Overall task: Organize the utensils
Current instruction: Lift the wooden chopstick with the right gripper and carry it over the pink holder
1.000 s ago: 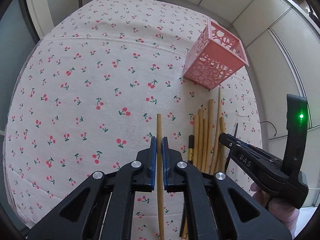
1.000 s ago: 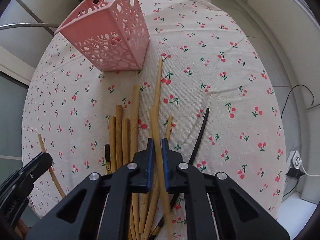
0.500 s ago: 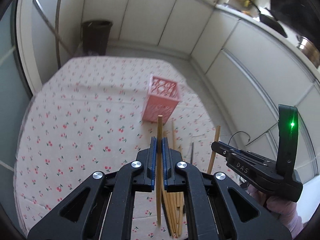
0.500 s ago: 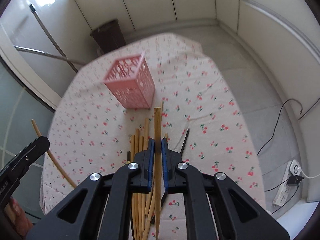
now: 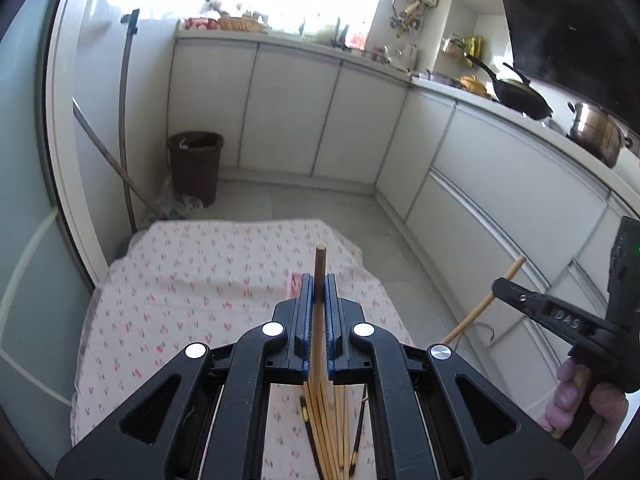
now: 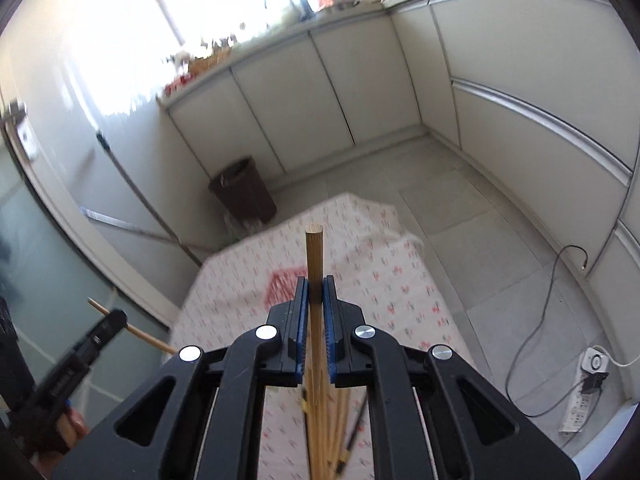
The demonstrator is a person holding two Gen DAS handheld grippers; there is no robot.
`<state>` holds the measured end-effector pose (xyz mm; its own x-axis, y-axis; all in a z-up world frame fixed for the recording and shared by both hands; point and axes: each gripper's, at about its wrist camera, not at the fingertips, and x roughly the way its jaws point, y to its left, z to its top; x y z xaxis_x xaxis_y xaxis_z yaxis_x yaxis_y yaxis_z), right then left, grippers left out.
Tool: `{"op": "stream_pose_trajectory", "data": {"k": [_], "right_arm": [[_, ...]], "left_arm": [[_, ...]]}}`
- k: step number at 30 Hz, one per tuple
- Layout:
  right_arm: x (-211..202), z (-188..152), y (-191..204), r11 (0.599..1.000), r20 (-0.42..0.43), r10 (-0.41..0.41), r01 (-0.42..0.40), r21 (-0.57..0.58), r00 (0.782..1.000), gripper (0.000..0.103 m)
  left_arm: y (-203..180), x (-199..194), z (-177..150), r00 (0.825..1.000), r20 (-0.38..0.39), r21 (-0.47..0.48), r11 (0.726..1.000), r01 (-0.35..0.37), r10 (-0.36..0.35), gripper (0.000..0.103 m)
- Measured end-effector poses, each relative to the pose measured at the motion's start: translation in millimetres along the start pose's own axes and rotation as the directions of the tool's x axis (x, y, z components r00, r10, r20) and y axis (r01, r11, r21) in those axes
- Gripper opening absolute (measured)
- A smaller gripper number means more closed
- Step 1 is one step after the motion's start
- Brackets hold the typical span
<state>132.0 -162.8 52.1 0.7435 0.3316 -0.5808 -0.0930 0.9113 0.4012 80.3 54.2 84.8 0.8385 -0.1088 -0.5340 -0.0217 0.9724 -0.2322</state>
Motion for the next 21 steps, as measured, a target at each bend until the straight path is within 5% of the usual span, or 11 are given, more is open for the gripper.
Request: {"op": "stream_pose_trajectory", "data": {"k": [4,13,20,21], "right_arm": [[-2,38,10,1.0,0.119,0.005,-0.009,0.03,0.993,0.008],[54,84,33,1.0,0.176,0.003,-0.005,0.011,0.984,0.008],[113,76,46,0.999,0.127,-0.02,0.025,-0.044,0.992,0.008],[120,73,45,0.999,0.11,-0.016,0.021,-0.042,0.994,0.008]], "left_arm": [[-3,8,32,0.998,0.058,-0.023,1.0,-0.005,0.007,0.005],[-6,64,70,0.994,0.103,-0.03,0.999,-0.044,0.047,0.005],[9,128,60,0.998,-0.005,-0.031,0.997,-0.064,0.064,0.007],[13,133,56,0.997,-0.027,-0.039,0.997,-0.071,0.07,0.014]]}}
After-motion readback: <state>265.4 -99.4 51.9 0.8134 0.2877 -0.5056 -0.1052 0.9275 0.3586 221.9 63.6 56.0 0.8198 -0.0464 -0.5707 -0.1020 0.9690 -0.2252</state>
